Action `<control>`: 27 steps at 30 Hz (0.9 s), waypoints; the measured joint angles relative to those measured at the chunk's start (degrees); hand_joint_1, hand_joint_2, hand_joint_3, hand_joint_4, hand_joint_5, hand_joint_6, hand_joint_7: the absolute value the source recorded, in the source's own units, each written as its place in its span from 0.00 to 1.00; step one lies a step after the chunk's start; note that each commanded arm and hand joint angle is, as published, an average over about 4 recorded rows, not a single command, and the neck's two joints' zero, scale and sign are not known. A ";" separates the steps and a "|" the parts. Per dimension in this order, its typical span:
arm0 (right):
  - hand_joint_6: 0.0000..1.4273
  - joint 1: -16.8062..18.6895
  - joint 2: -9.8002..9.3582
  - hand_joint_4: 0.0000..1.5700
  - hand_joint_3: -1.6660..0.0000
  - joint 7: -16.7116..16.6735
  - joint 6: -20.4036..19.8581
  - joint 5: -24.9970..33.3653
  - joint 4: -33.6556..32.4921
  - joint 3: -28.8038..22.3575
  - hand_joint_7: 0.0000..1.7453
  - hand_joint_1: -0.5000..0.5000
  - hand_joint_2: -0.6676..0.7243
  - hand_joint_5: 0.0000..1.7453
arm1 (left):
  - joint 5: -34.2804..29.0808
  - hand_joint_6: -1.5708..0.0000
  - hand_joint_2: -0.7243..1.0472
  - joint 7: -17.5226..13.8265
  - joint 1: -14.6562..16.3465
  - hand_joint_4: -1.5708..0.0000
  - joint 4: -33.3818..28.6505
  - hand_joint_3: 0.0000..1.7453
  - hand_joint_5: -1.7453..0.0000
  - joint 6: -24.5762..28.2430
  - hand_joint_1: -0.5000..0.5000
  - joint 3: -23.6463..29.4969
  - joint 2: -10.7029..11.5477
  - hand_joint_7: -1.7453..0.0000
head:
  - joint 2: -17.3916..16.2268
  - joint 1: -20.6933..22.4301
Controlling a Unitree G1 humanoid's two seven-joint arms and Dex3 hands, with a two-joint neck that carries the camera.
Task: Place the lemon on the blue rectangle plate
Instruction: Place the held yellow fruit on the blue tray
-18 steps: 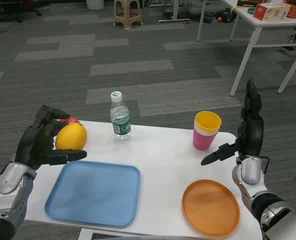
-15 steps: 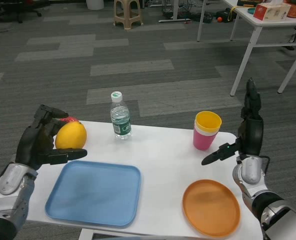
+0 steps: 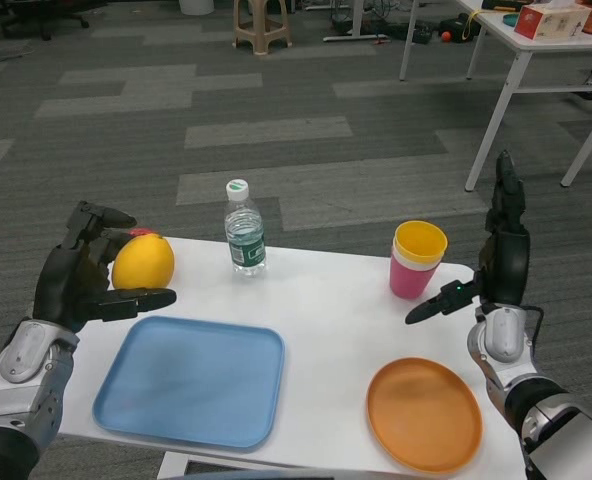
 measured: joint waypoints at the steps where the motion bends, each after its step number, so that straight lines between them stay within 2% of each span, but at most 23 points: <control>1: 0.00 0.00 0.00 0.00 1.00 0.00 0.01 0.00 0.01 0.03 0.00 0.04 0.86 0.00 | 0.00 1.00 0.70 0.00 0.00 0.98 0.00 0.05 0.00 -0.04 1.00 -0.02 0.00 0.00 | -0.04 0.05; 8: 0.00 0.00 0.00 0.00 1.00 0.00 0.03 0.00 0.02 0.16 0.00 0.04 0.86 0.00 | -0.02 1.00 0.70 0.05 -0.06 0.96 0.66 0.05 0.00 -0.65 1.00 -1.10 0.01 0.04 | -0.25 0.20; 16: 0.00 -0.04 0.04 0.00 1.00 0.00 0.07 0.02 0.06 0.17 0.00 0.04 0.86 0.00 | -0.05 1.00 0.70 0.08 -0.42 0.96 4.49 0.05 0.00 -1.41 1.00 -8.68 -0.38 0.02 | -0.69 0.62; 22: 0.00 -0.14 0.07 0.00 1.00 0.00 0.14 0.13 0.09 0.32 0.00 0.04 0.86 0.00 | 0.01 1.00 0.65 0.32 -1.49 0.98 9.78 0.05 0.00 -1.82 1.00 -15.49 -1.22 0.04 | -0.87 0.95; 27: 0.00 -0.22 0.09 0.00 1.00 0.00 0.22 0.22 0.07 0.56 0.00 0.04 0.86 0.00 | 1.18 1.00 0.65 2.54 -2.90 1.00 17.05 0.05 0.00 -1.90 1.00 -17.92 -3.64 0.04 | -0.68 0.67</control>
